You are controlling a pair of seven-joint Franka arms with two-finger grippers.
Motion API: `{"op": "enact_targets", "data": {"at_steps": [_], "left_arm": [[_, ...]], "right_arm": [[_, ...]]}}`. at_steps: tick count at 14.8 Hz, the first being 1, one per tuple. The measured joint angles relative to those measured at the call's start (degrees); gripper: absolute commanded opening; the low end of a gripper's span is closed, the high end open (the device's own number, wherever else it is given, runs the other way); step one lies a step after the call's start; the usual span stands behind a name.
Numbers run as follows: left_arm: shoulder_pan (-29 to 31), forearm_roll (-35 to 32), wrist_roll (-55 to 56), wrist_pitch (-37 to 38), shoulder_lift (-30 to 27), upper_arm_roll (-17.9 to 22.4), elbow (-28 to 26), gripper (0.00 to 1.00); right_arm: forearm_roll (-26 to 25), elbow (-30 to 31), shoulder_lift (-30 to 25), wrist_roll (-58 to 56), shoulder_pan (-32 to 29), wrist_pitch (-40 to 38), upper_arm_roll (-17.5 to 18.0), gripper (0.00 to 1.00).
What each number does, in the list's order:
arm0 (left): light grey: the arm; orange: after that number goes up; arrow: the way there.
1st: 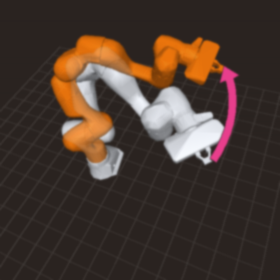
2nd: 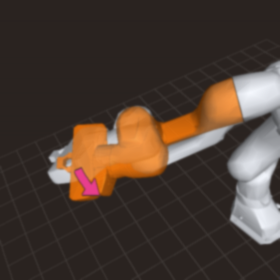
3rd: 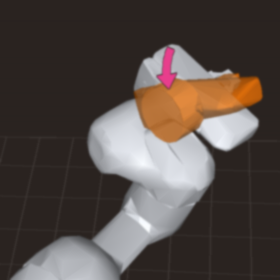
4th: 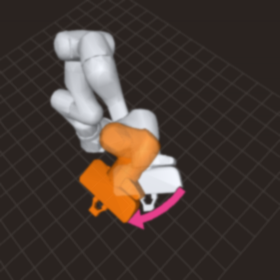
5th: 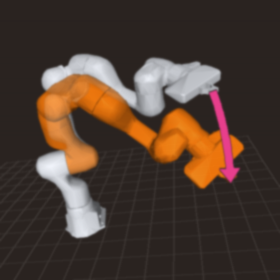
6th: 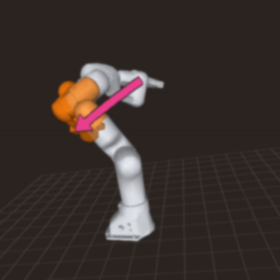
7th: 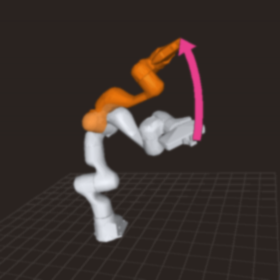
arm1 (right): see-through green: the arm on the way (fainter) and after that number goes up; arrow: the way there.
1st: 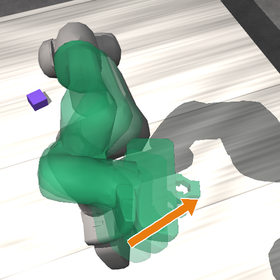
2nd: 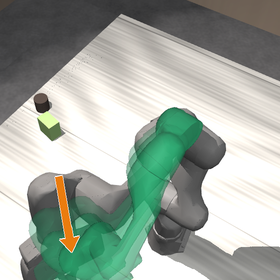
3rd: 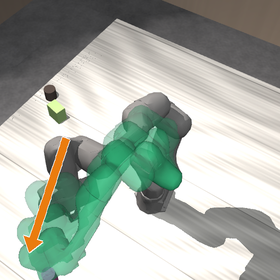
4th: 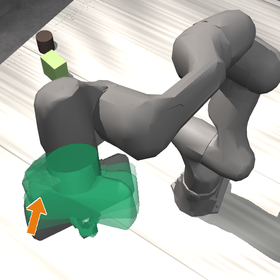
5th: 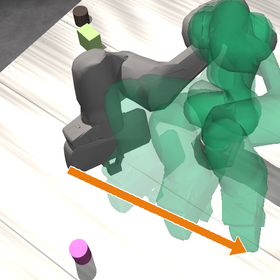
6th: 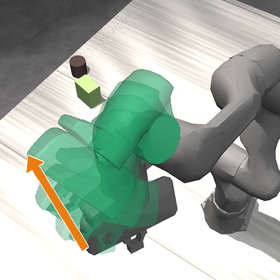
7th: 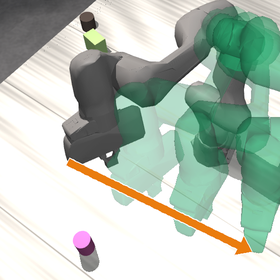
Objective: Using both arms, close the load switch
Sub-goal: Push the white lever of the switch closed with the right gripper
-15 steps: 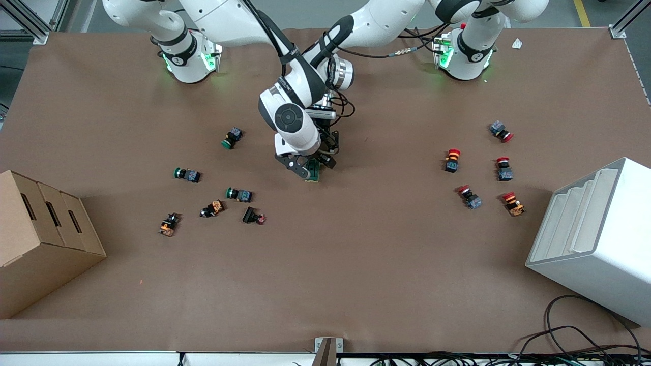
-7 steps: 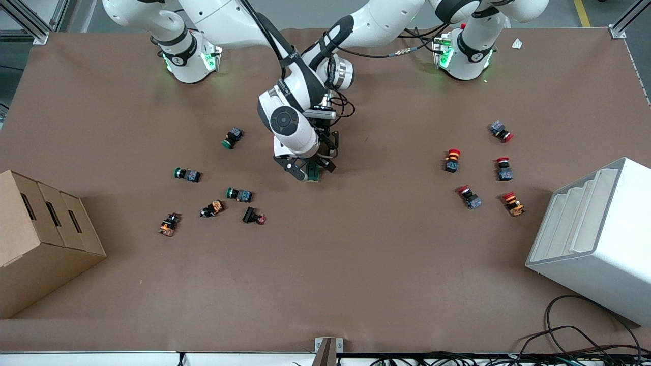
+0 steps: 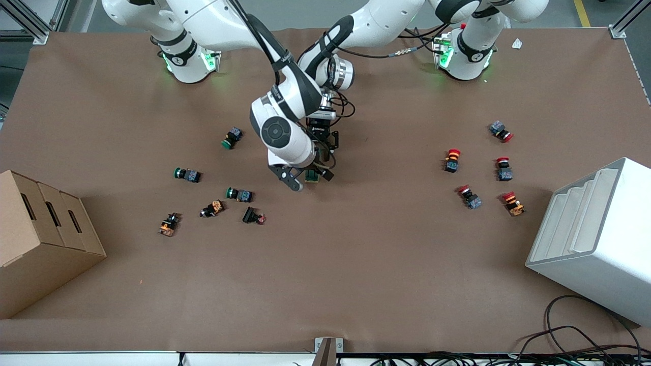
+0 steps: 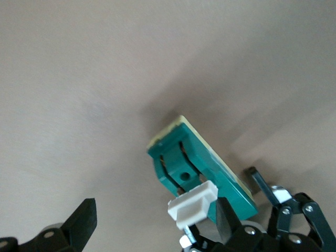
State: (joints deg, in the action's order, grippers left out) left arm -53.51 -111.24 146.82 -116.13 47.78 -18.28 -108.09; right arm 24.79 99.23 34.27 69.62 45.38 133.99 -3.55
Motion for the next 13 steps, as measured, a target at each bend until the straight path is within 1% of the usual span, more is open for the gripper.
{"op": "enact_targets", "data": {"at_steps": [7,13], "left_arm": [[0.0,0.0,0.0,0.0,0.1,0.0,0.1,0.98],[0.0,0.0,0.0,0.0,0.4,0.1,0.6,0.98]], "right_arm": [[0.0,-1.6,1.2,0.0,-0.2,0.0,0.0,1.00],[0.0,-5.7,5.4,-0.1,-1.2,0.2,-0.3,1.00]]}}
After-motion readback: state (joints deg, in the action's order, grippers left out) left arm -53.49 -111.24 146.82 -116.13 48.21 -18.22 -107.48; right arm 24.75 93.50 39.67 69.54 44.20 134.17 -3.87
